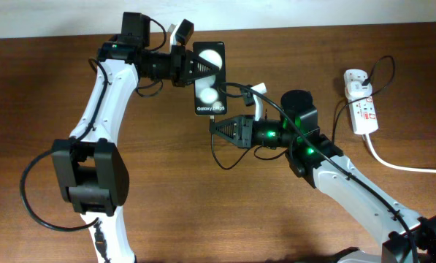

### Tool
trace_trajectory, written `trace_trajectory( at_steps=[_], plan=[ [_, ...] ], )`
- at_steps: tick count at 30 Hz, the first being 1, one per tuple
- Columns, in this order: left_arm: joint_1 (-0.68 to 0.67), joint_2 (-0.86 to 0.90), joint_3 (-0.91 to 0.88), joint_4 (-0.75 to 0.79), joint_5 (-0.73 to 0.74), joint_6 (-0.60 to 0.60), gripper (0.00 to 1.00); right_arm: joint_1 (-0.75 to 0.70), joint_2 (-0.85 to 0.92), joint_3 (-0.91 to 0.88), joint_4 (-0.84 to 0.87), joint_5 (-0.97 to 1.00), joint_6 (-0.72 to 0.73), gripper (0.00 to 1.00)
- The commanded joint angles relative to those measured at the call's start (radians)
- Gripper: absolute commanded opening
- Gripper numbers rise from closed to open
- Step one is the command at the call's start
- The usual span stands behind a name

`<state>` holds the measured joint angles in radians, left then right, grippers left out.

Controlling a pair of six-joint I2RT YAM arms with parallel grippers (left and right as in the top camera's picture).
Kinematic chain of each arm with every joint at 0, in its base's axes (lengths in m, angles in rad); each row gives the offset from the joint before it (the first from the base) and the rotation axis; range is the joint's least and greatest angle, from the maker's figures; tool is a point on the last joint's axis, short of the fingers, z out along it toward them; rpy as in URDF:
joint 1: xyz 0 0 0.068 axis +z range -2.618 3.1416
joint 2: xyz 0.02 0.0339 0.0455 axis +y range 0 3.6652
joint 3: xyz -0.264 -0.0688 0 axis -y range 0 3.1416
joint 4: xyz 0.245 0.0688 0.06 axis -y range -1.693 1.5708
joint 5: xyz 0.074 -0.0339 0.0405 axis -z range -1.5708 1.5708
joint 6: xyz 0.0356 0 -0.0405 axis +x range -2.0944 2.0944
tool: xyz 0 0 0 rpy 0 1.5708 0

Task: Plug charger to phone and switch on socket
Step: 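Align the plug tip with the port under the left-held phone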

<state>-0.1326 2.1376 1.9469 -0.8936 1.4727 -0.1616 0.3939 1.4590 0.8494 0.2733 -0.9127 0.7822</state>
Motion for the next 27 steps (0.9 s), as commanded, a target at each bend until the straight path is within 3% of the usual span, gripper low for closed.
trace_trajectory(
  at_steps=[1,13,22,27],
  plan=[
    [-0.007,0.000,0.001,0.002,0.034,-0.009,0.00,0.006,0.007,0.003,0.011,0.010,0.005,0.04],
    [-0.010,0.000,0.001,0.023,0.063,-0.008,0.00,0.004,0.007,0.003,0.042,0.003,0.042,0.04],
    [-0.009,0.000,0.001,0.074,0.088,-0.010,0.00,0.002,0.007,0.002,0.057,-0.125,0.007,0.04],
    [-0.009,0.000,0.001,0.074,0.088,-0.010,0.00,-0.056,0.007,-0.035,0.070,-0.138,0.008,0.04]
  ],
)
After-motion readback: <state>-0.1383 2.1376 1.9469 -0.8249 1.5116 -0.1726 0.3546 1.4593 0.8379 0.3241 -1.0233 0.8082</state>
